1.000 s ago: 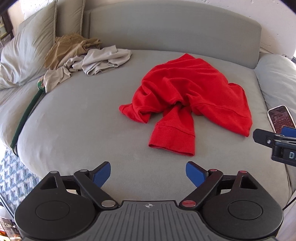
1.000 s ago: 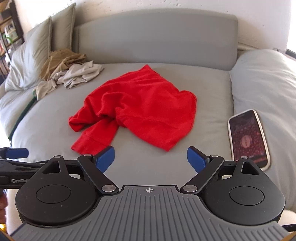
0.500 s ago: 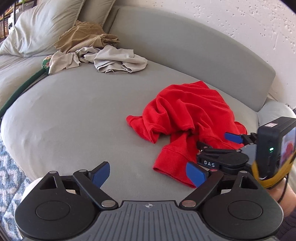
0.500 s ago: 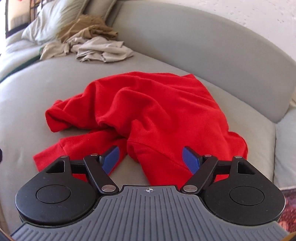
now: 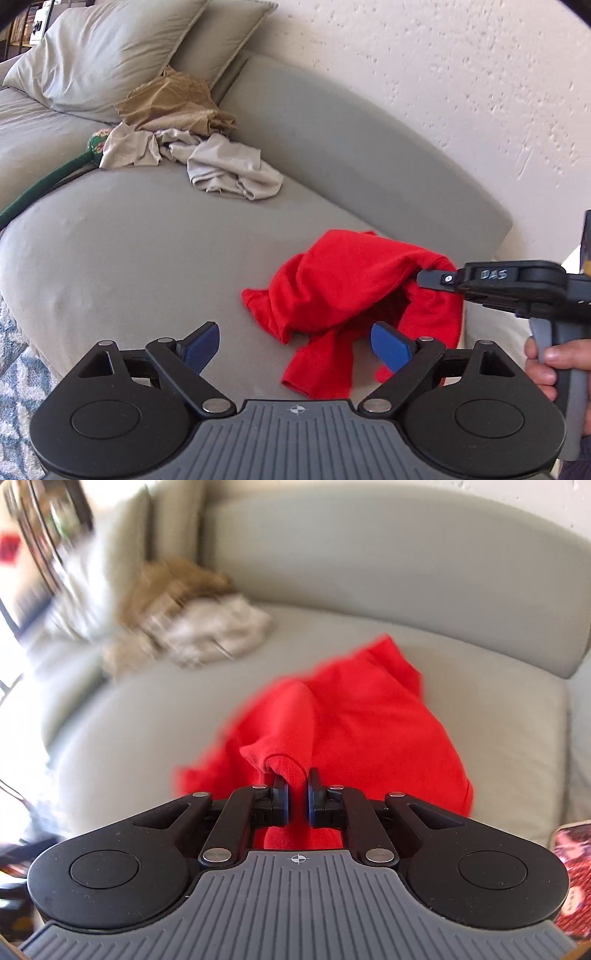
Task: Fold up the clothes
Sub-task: 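Grasp the red shirt with the right gripper and lift it up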
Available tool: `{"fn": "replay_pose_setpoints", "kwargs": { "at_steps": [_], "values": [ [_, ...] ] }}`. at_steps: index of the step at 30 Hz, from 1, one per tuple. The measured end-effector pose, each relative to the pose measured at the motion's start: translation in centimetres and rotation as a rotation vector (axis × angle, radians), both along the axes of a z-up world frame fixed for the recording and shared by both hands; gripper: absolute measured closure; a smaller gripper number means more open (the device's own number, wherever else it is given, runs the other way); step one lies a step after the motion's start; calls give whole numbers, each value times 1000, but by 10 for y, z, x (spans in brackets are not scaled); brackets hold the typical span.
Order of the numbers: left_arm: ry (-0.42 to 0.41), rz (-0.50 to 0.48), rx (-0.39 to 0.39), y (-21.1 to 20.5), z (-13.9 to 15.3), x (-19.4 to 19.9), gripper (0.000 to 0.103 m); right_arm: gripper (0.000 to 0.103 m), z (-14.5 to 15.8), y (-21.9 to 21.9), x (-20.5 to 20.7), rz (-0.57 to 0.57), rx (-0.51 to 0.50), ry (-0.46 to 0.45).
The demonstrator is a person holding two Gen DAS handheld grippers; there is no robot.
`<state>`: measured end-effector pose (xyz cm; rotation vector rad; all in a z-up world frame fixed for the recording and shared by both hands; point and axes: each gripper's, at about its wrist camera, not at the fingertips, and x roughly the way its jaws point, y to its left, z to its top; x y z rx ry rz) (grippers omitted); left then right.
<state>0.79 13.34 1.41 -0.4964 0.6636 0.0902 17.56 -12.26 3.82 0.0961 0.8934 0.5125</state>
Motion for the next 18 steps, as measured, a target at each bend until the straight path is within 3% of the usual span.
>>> {"fn": "replay_pose_setpoints", "kwargs": {
  "at_steps": [5,8,10,14,16,18],
  "values": [
    [-168,84,16,30,55,-32,12,94,117,1,-20,30,402,-52],
    [-264,161,31,47,90,-46,12,94,178,20,-11,30,570,-124],
    [-332,210,51,55,114,-54,10,94,225,27,-12,16,635,-252],
    [-456,227,96,53,145,-66,5,94,302,-17,-38,-15,784,-511],
    [-462,209,112,45,143,-64,4,94,308,-49,-58,7,765,-577],
    [-431,177,110,36,129,-59,4,93,295,-80,-78,34,722,-605]
  ]
}}
